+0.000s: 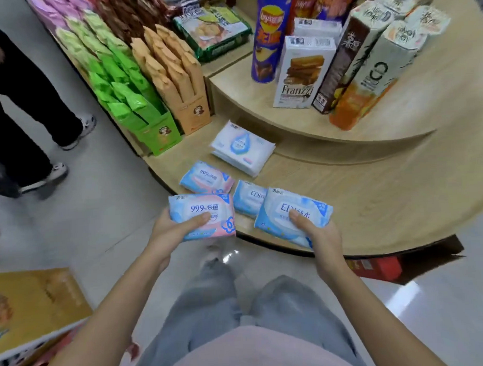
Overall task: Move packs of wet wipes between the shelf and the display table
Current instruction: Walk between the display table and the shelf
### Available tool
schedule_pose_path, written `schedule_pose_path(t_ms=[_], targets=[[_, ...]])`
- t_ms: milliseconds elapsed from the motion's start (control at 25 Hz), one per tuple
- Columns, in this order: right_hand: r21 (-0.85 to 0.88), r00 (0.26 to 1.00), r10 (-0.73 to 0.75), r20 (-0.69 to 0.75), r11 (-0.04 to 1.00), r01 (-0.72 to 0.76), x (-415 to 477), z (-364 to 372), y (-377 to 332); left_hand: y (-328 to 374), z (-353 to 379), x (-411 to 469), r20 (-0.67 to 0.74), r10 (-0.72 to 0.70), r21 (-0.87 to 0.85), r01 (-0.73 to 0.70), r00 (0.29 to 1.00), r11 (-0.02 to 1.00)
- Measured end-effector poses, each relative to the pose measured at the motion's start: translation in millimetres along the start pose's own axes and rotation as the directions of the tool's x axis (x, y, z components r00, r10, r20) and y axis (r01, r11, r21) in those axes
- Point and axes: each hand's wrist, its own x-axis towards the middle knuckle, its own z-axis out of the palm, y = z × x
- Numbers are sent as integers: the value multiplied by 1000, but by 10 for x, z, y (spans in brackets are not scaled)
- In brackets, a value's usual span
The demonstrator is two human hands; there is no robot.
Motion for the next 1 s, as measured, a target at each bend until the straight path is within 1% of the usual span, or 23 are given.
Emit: schedule_pose_path(t_ms=[40,120,320,480,600,720,840,880,1000], targets=[[-11,1000,15,-16,1000,-15,85,148,14,141,-109,238,45,7,56,-9,999,998],[-35,998,47,-52,998,-49,257,376,51,336,-189,651,88,13,128,-24,996,991],[-57,980,138,-145,987,-148,721,673,189,512,-21,1428,184,-47,260,-2,982,966],[-47,963,175,-206,981,-189,942,809,291,544,50,1748,178,-113,372,39,977,928],[-26,951,234,-201,969,-244,963,838,329,549,40,1799,206,-143,469,31,968,883],[-78,952,267,-148,957,-280,1006,806,356,550,15,1820,175,-119,448,29,977,893],[-187,933,274,-235,929,-320,1068,815,401,491,-77,1836,174,-127,434,40,977,900],[-170,923,302,-239,923,-345,1098,792,458,482,-92,1822,186,-143,413,55,972,909],[-96,916,353,-191,922,-375,1160,771,548,459,-94,1835,198,-170,391,81,965,917]])
